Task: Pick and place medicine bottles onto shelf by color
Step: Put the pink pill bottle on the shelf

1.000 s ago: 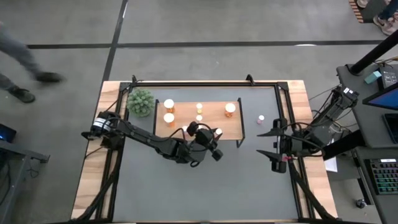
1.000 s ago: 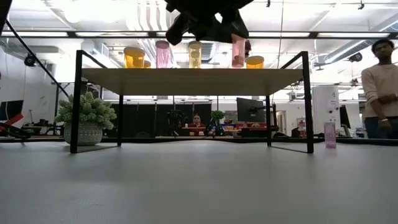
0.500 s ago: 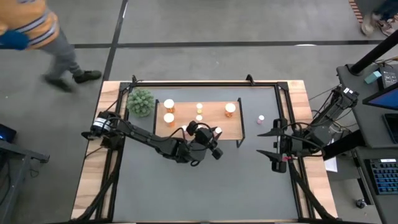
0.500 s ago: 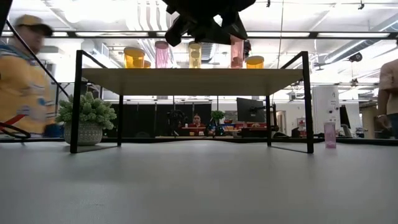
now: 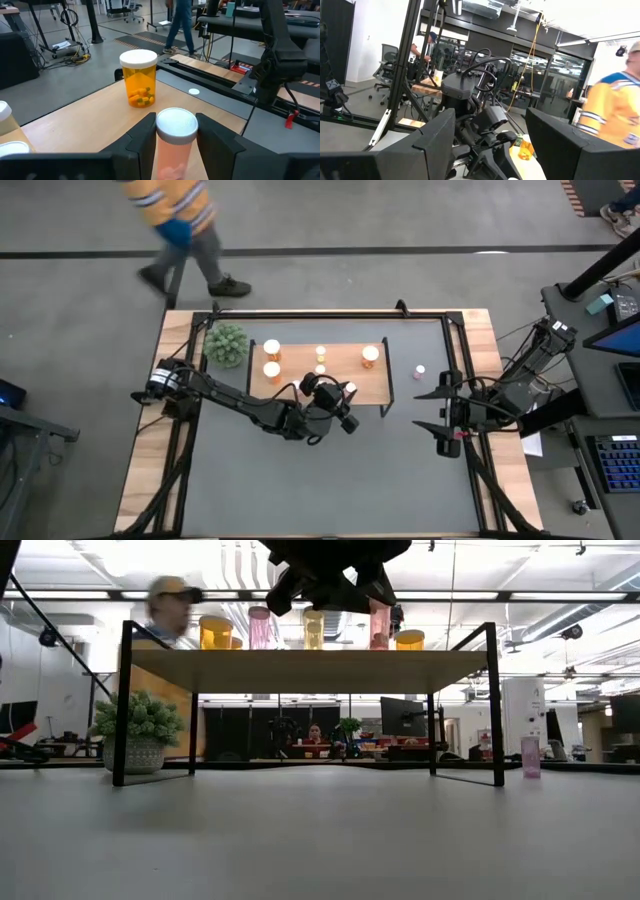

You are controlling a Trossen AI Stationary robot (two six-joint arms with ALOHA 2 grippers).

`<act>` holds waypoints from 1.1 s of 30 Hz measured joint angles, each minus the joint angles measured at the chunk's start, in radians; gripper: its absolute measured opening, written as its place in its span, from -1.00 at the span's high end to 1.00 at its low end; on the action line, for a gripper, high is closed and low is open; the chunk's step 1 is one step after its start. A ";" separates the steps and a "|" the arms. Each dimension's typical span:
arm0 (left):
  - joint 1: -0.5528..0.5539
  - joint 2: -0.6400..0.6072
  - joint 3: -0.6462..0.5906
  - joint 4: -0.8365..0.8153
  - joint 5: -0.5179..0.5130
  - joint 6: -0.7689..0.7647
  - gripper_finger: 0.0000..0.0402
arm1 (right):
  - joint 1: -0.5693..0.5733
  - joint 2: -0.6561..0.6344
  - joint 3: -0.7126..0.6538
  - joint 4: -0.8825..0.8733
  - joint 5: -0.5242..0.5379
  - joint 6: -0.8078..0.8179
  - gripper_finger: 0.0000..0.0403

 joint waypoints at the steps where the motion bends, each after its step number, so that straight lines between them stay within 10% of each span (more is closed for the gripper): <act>1: 0.001 0.000 0.000 0.000 0.000 0.000 0.44 | 0.000 0.000 0.000 0.000 0.000 0.000 -0.16; 33: -0.111 -0.055 0.141 0.001 -0.006 0.192 0.43 | 0.000 0.000 0.000 0.000 0.000 -0.006 -0.16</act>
